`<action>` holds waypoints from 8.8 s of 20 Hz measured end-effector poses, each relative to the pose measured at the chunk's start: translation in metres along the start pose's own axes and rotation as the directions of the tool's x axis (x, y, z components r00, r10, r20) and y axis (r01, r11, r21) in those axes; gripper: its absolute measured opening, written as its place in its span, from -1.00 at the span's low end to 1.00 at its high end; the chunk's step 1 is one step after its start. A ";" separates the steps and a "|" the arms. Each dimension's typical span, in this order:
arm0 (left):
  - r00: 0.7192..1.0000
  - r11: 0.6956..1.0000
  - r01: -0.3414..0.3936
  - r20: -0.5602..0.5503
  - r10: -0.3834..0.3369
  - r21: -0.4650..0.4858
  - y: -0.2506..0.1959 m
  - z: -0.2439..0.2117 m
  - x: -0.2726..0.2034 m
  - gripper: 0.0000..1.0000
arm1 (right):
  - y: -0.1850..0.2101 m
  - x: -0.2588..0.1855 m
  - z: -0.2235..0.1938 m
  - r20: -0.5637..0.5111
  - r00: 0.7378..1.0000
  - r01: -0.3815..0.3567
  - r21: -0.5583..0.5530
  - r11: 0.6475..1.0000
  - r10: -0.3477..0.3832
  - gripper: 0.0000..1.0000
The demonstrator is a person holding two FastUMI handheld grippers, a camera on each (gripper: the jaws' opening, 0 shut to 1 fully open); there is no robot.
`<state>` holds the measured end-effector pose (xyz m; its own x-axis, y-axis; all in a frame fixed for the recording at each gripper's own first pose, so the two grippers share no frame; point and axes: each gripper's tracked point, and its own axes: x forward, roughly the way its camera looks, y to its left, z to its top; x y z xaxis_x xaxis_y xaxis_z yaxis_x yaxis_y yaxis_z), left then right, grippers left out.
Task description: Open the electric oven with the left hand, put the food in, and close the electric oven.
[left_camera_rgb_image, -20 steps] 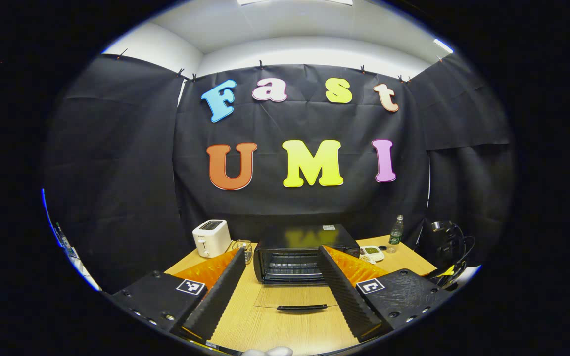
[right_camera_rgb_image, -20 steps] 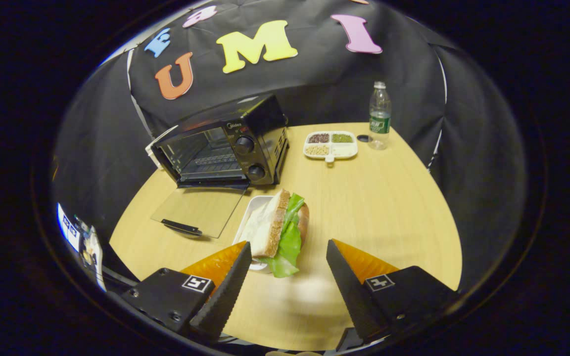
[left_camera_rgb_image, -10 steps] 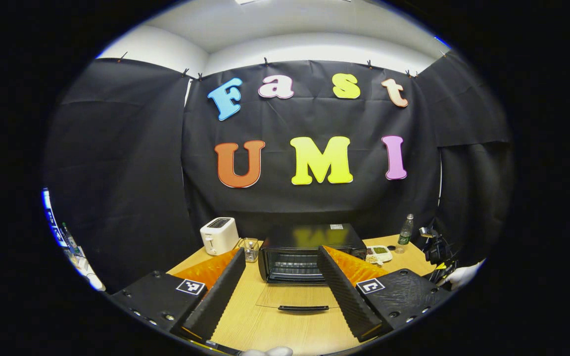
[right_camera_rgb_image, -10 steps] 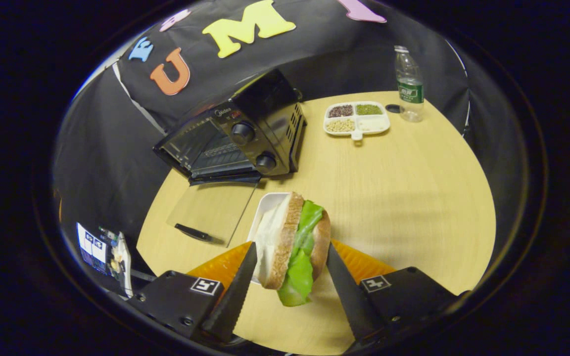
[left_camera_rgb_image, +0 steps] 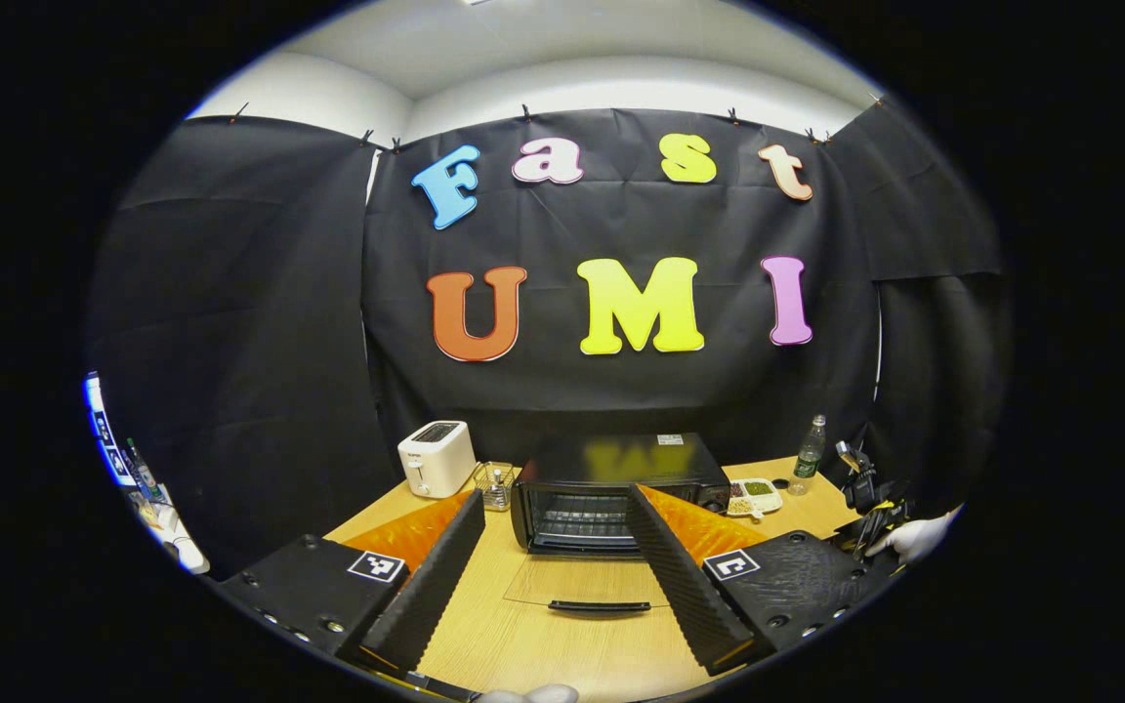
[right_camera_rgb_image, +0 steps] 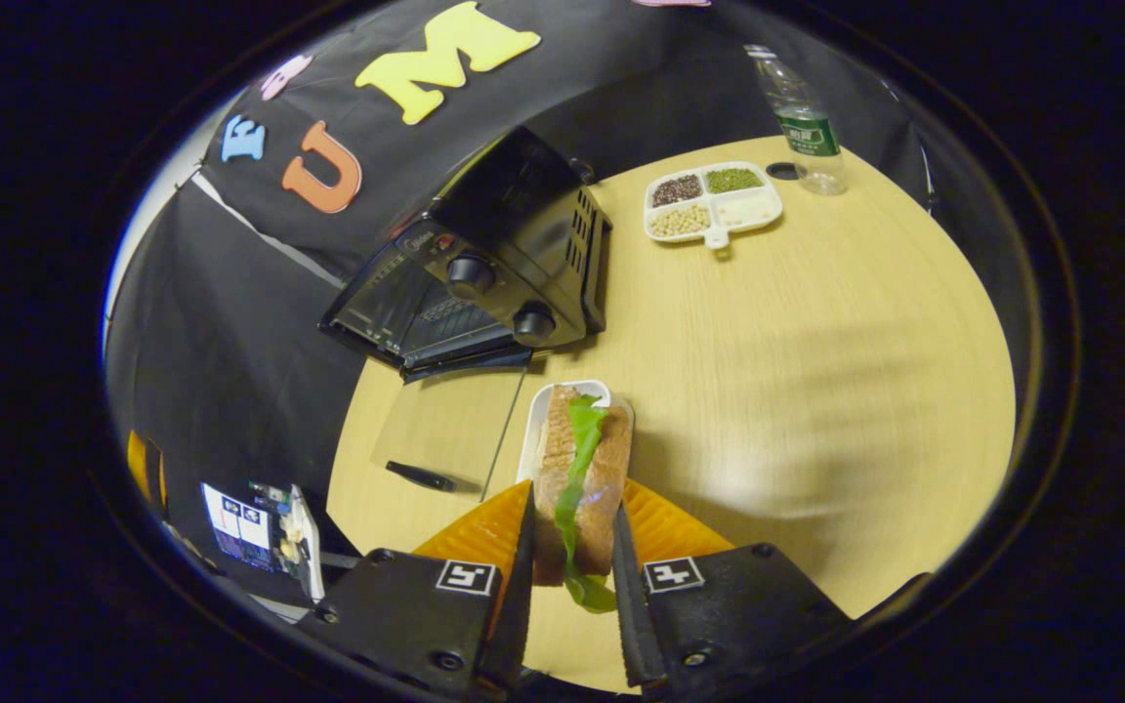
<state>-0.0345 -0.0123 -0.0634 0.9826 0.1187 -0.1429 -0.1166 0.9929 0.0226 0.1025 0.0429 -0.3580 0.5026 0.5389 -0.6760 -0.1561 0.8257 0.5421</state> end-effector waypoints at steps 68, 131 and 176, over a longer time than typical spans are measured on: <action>0.989 0.992 0.130 -0.069 -0.129 0.006 0.069 -0.073 0.008 0.92 | 0.175 0.032 0.090 0.643 0.737 0.339 -0.084 0.937 -0.209 0.99; 0.949 0.986 0.169 -0.273 -0.160 0.010 -0.061 -0.179 0.147 0.92 | 0.066 -0.280 0.108 0.718 0.667 0.473 -0.203 0.857 -0.198 0.90; 0.988 0.993 0.112 0.112 -0.109 -0.025 0.042 0.077 0.022 0.90 | 0.196 -0.311 0.106 0.823 0.550 0.508 -0.197 0.838 -0.140 0.90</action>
<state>-0.0065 0.0319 0.0106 0.9994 0.0084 -0.0328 -0.0090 0.9998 -0.0181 0.0061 0.0191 0.0112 0.9984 0.0437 -0.0368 -0.0432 0.9990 0.0125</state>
